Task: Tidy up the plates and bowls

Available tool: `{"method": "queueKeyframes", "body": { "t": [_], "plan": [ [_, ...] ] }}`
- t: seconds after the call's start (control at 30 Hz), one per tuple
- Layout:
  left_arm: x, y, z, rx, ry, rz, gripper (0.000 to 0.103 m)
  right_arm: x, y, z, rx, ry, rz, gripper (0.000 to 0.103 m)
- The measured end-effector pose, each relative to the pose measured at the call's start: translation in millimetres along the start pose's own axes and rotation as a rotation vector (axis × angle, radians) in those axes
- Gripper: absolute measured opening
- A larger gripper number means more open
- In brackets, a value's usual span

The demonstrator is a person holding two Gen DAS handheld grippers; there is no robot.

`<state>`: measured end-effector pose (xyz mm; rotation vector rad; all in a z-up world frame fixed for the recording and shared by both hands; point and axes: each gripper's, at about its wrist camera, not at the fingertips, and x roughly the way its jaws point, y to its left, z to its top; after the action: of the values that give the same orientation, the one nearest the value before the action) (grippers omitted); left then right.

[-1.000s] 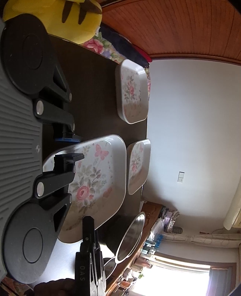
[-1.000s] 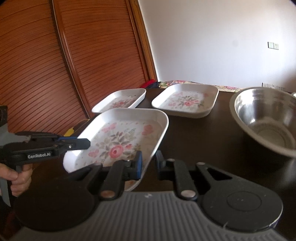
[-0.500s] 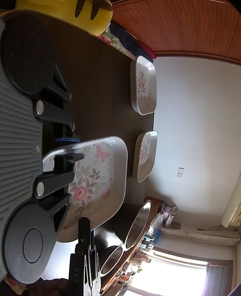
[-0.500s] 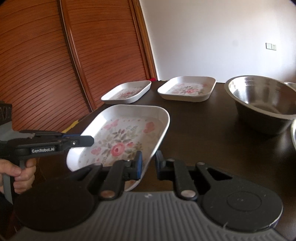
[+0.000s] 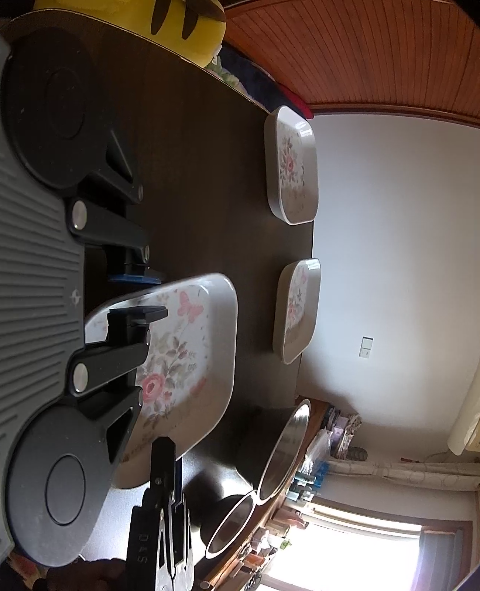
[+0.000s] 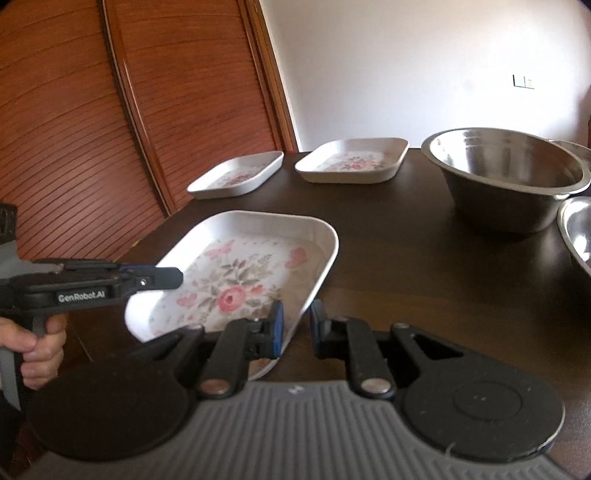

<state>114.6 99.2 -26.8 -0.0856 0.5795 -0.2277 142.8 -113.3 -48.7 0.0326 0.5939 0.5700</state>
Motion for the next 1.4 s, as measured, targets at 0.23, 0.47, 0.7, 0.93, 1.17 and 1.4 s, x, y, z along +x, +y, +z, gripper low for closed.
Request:
{"method": "queueKeyframes", "body": {
  "t": [0.23,0.47,0.7,0.93,1.17,1.4],
  "plan": [
    [4.2,-0.7,1.7,0.002,0.000,0.002,0.042,-5.8,1.7,-3.6,0.009,-0.023,-0.005,0.020],
    [-10.3,4.7,2.2,-0.037,-0.055,0.019,0.069,-11.9,0.9,-6.4,0.023,-0.069,-0.034,0.045],
    [-28.5,4.3,6.2,-0.039,-0.145,0.051,0.103,-34.5,0.7,-4.6,0.012,-0.148,-0.060,0.051],
    [-37.1,6.1,13.8,-0.030,-0.212,0.089,0.103,-49.0,11.3,2.7,-0.055,-0.227,-0.107,0.086],
    [-44.4,5.1,20.5,0.004,-0.234,0.099,0.103,-58.4,19.1,11.2,-0.120,-0.293,-0.143,0.103],
    [-42.6,9.8,30.1,0.041,-0.226,0.106,0.103,-59.0,22.9,22.0,-0.135,-0.309,-0.133,0.103]
  ]
}}
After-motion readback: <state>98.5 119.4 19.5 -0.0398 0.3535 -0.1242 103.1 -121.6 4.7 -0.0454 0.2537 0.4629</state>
